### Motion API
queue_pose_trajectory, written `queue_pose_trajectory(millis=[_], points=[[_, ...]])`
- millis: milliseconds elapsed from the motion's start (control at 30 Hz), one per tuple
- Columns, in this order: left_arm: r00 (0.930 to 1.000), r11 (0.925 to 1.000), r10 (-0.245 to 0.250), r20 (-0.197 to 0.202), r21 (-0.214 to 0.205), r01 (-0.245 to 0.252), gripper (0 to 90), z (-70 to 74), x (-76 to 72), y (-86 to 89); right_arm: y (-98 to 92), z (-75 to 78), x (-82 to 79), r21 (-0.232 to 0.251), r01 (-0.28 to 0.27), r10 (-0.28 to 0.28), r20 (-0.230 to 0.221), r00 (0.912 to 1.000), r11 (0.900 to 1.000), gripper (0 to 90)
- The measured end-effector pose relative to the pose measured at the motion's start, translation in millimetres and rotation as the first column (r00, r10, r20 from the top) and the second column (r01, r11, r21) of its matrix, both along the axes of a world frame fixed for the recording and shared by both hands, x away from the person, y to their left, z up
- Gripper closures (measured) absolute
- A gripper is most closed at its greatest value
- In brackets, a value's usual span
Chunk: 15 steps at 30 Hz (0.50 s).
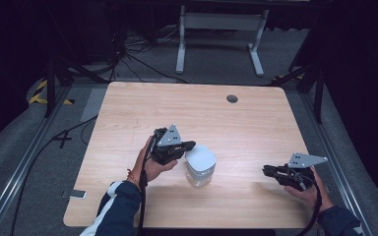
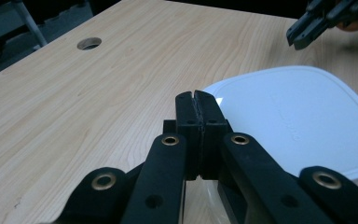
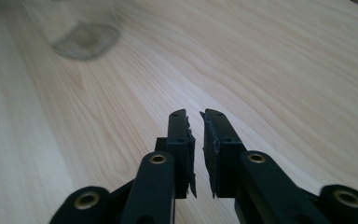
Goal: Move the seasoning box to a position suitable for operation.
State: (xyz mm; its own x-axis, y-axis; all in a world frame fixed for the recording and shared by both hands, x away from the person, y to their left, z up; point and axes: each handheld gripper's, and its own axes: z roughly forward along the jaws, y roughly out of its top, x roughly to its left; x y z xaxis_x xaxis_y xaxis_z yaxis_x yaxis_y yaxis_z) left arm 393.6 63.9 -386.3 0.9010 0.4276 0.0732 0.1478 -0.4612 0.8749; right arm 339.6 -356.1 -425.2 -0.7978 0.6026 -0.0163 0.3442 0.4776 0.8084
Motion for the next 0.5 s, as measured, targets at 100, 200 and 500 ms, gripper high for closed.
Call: queue_pose_trajectory(millis=[100,200,500], points=[[1.0,1.0,0.006,0.004,-0.002,-0.006,89.8,-0.4,0.3,-1.3,22.4,14.3,3.5,0.006,-0.046,0.046,0.019,0.9987,0.9989,87.0],[0.9999,0.9999,0.012,0.009,0.003,-0.012,89.7,-0.7,1.3,-1.0,44.6,28.5,5.3,0.016,-0.096,0.095,0.042,0.9946,0.9952,88.8],[0.9998,0.9999,0.014,0.015,-0.001,-0.014,89.7,-1.4,1.1,-1.3,107.4,53.6,14.2,0.001,-0.215,0.215,0.058,0.9749,0.9765,89.9]])
